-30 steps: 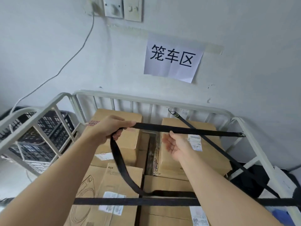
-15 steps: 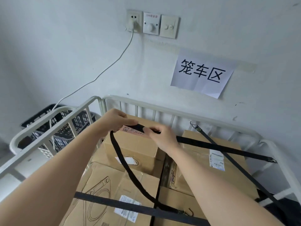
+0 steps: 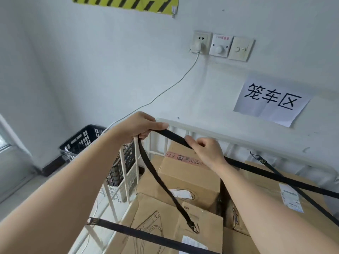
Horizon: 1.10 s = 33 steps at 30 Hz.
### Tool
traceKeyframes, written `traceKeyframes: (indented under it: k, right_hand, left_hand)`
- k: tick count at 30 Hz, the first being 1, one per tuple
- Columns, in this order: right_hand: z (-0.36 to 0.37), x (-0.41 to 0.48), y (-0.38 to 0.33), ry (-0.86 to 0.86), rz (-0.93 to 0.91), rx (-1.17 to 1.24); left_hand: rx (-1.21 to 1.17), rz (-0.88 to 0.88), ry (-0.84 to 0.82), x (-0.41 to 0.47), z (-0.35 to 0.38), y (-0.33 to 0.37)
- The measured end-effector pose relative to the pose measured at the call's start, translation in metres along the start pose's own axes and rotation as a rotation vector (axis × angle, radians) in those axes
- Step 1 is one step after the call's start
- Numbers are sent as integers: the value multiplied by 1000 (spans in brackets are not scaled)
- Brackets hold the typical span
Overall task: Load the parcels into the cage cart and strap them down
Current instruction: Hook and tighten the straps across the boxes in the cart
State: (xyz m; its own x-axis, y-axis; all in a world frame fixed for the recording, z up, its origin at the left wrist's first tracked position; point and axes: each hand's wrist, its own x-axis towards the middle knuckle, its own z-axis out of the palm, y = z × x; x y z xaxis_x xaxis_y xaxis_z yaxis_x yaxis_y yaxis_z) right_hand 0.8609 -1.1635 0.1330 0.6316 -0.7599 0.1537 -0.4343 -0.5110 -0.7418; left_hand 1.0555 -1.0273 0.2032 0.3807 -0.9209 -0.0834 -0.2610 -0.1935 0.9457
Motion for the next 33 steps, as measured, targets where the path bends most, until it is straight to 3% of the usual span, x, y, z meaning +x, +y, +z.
traceKeyframes:
  k: [8, 16, 25, 33]
  right_hand:
    - [45, 9, -57, 45, -53, 94]
    - [71, 21, -97, -37, -168, 203]
    - [101, 20, -122, -138, -175, 316]
    - [151, 32, -142, -218, -181, 166]
  left_hand:
    - [-159, 64, -11, -19, -76, 13]
    - [-113, 139, 170, -58, -123, 35]
    - [-126, 77, 235, -99, -162, 8]
    - [122, -67, 313, -98, -212, -17]
